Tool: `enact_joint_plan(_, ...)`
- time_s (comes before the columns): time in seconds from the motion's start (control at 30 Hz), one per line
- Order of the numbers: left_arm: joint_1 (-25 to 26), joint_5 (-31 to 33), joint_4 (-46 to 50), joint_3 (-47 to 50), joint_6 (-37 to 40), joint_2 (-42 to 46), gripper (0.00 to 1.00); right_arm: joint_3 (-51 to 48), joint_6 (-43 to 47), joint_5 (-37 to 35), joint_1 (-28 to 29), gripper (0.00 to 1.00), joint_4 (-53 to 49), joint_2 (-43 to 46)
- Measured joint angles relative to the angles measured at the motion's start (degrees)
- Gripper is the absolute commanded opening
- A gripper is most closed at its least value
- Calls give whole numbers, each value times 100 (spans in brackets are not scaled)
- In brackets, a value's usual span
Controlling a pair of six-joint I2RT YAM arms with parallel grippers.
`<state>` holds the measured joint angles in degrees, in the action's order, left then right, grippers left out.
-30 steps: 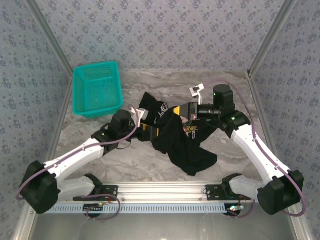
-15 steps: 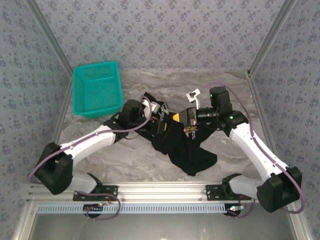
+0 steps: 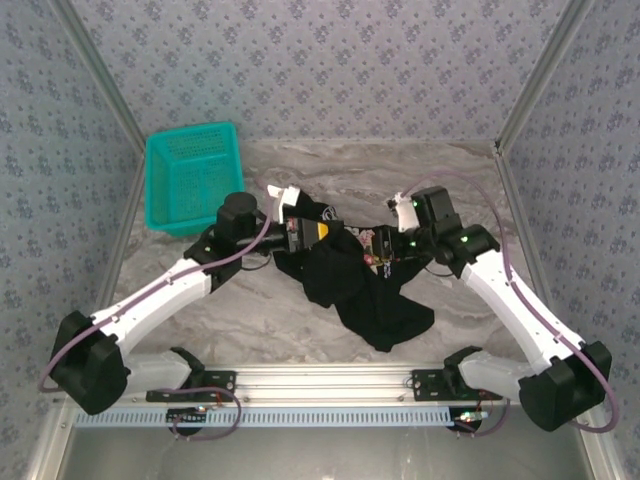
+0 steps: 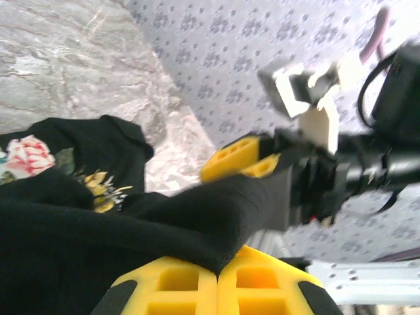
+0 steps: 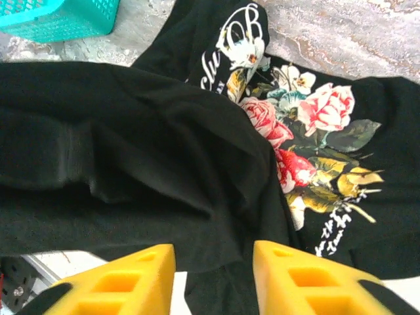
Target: Fold the inside-out t-shirt
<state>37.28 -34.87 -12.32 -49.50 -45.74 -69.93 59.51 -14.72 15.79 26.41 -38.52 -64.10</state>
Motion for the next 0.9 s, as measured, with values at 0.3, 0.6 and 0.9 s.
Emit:
enact_joint_plan(0.3,20,-55,-260,315,-776,13,0,-866,271,492,975,33,1176,1209)
enact_joint_plan(0.6,35,-498,-330,317,-632,13,0,-1226,389,1292,940,44,2575,361)
enact_joint_plan(0.9,35,-627,-236,317,-444,13,0,-1244,557,1987,671,27,3392,-90)
